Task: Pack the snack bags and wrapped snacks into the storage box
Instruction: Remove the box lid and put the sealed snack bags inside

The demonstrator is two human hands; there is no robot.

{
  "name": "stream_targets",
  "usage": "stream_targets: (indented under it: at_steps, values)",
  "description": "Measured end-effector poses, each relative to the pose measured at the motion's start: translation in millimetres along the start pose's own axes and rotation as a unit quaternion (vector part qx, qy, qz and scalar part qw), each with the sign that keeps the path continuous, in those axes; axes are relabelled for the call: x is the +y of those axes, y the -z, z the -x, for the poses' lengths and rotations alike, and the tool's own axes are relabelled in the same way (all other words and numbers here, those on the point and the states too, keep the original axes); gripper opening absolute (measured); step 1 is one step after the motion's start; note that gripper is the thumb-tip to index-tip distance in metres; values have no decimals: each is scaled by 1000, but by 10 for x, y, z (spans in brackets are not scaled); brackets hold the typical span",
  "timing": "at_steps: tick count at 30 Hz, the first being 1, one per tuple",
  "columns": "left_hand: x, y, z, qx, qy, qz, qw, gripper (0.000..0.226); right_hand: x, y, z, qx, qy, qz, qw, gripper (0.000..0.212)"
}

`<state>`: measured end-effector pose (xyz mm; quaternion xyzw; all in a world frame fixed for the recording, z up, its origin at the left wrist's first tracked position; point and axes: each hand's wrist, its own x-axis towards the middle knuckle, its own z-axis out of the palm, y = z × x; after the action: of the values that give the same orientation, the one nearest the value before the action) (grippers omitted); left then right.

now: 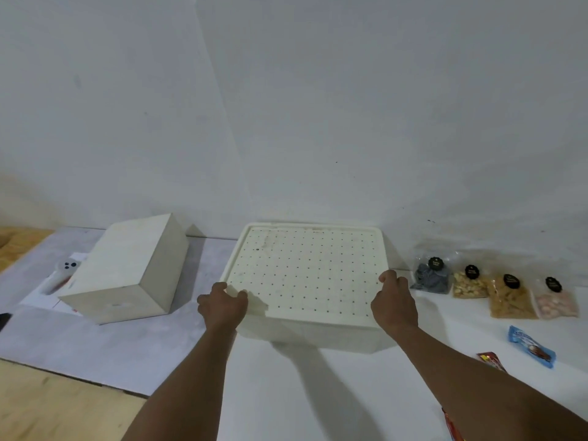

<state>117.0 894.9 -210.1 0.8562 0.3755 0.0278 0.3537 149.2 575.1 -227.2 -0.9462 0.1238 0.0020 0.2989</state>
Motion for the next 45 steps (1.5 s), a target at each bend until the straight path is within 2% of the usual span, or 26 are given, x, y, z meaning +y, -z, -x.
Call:
stream_targets:
  at_steps: [5, 13, 20, 24, 33, 39, 45]
  values:
    - [58, 110, 128, 24, -28, 25, 999, 55, -68, 177, 54, 60, 20, 23, 998, 36]
    - [112, 410, 585, 68, -97, 67, 991, 50, -151, 668, 217, 86, 61, -65, 992, 38]
    - [-54, 613, 1473, 102, -116, 85, 984, 43, 141, 1077, 805, 96, 89, -77, 988, 42]
    - [-415, 635, 2120, 107, -109, 82, 985, 38, 527, 1122, 1346, 88, 111, -92, 986, 40]
    - [-1523, 385, 3242, 81, -45, 25, 995, 34, 1517, 874, 2556, 36, 79, -42, 995, 42]
    - [-2111, 294, 3419, 27, 10, -26, 999, 37, 1797, 619, 3014, -10, 66, -21, 998, 45]
    - [-2453, 243, 3283, -4, 50, -49, 998, 43, 1685, 329, 3043, -61, 58, 20, 996, 46]
